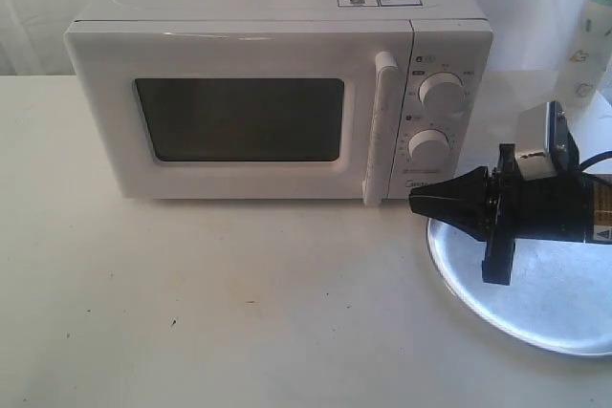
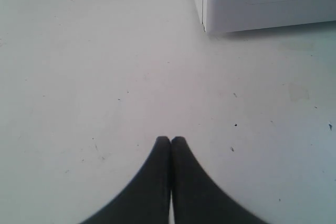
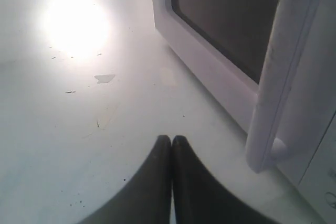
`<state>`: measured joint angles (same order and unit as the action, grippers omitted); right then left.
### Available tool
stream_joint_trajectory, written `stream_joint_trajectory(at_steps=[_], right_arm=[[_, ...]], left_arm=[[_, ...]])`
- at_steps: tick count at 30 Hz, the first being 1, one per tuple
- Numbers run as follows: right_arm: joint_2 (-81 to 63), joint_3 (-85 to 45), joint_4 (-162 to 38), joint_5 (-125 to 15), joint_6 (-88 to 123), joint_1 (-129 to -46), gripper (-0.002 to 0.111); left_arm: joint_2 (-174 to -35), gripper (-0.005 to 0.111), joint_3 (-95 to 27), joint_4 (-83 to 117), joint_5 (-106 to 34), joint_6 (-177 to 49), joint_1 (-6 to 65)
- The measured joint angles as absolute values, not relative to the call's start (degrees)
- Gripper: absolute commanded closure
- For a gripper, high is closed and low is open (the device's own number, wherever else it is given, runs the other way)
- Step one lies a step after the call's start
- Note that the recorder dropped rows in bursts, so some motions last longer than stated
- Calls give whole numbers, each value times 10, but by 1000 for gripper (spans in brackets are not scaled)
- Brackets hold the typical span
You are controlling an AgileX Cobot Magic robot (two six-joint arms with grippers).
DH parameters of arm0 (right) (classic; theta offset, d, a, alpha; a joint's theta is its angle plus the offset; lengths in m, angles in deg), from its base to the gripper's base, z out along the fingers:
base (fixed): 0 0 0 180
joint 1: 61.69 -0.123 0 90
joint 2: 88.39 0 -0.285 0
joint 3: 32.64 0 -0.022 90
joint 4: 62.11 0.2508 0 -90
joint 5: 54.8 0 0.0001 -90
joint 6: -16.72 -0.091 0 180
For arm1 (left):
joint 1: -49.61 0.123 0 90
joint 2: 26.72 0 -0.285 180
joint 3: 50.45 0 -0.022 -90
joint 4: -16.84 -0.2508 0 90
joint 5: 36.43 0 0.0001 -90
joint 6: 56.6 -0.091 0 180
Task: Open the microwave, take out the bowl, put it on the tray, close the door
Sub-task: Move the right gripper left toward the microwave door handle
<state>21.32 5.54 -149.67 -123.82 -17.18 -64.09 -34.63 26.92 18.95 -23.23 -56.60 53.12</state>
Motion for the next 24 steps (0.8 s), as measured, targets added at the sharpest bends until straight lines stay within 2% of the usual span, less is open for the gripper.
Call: stream_joint_trajectory(at_steps=[24], right_arm=[[239,41,-1342,-1238,-125,-641,108]], left_arm=[[-346,107,269,189,-232,-566,531]])
